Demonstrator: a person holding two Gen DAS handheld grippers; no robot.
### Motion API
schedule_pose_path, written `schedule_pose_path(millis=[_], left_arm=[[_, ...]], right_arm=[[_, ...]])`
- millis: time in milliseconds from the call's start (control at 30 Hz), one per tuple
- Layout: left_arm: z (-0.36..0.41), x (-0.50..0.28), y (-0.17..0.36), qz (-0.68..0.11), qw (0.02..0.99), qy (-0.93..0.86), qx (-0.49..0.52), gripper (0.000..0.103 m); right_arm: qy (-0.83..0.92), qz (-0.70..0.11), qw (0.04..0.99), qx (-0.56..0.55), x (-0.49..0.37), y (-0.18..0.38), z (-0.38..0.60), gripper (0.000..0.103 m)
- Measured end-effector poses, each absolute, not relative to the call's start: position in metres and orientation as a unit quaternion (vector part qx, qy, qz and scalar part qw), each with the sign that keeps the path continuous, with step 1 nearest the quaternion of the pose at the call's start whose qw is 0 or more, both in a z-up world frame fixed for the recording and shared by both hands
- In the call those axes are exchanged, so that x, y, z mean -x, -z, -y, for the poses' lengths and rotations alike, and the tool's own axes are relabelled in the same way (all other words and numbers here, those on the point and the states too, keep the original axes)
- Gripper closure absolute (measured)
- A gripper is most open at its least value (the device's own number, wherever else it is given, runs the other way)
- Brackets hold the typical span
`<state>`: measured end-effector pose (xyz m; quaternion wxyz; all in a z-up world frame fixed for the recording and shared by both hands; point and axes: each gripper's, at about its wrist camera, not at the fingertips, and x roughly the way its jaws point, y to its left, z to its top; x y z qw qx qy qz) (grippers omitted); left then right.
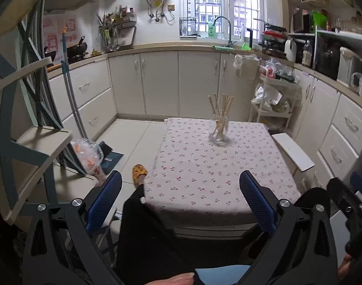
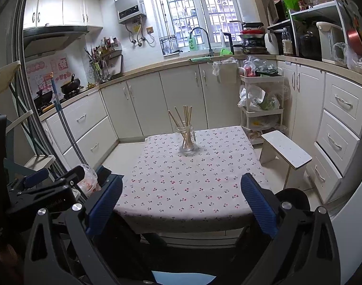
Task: Organize utensils
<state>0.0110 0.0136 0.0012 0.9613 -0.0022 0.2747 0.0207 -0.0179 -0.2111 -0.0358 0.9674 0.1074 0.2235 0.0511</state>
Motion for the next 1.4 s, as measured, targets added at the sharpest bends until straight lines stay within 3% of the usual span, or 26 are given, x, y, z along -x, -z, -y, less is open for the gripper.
schedule_pose_path(millis=[1400], left_arm=[[-0.009, -0.016, 0.010, -0.294, 0.956, 0.004, 0.017, 0.008]], right_arm=[[-0.056, -0.231, 0.965, -0.110, 0.018, 0.043, 0.205, 0.007]])
